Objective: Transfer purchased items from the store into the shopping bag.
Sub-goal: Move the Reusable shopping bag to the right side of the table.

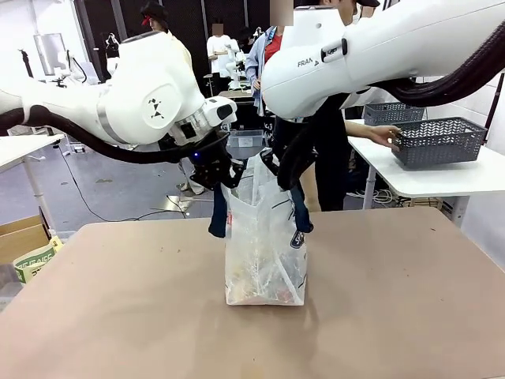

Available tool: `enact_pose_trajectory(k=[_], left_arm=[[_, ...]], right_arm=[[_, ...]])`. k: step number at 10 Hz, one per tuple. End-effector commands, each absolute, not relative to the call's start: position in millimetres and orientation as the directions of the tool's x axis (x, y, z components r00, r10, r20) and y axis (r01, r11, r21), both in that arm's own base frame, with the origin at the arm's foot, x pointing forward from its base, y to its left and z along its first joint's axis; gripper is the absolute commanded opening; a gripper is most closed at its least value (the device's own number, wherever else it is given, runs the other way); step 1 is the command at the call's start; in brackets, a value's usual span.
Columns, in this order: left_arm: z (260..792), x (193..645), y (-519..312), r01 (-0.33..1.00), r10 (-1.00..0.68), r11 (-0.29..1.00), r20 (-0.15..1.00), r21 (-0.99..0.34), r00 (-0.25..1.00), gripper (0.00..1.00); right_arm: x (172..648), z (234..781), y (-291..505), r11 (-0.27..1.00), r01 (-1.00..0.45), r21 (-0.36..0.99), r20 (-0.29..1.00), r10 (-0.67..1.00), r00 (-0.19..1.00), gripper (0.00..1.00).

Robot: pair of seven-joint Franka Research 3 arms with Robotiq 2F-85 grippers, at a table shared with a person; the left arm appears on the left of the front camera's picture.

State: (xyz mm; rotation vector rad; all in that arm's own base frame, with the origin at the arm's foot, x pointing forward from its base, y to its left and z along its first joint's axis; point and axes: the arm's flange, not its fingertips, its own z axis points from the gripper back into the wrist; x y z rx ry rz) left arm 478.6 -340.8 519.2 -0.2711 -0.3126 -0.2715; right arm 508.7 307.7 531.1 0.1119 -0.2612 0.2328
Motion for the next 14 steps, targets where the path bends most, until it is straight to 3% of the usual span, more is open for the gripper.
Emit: enact_pose_trajectory(k=[1,4,6,8,14], left_arm=[[525,483,-341,0.295,-0.194,0.922,0.361,-0.25,0.912,0.0],[519,481,-344,0.305,-0.22,0.926,0.337,-0.223,0.915,0.0],[518,479,-353,0.421,-0.311,0.876,0.39,-0.235,0.867,0.0],[521,477,-361,0.455,-0.336,0.86,0.412,-0.233,0.847,0.0],[522,479,-369,0.455,-0.332,0.86,0.426,-0.229,0.842,0.0]], right_arm=[[514,528,307,0.967,-0.25,0.058,0.275,0.225,0.935,0.0],[511,531,309,0.967,-0.244,0.08,0.269,0.214,0.939,0.0],[517,529,311,0.958,-0.269,0.103,0.273,0.232,0.933,0.0],[523,527,316,0.951,-0.289,0.108,0.28,0.25,0.927,0.0],[523,526,321,0.95,-0.283,0.128,0.296,0.236,0.926,0.0]])
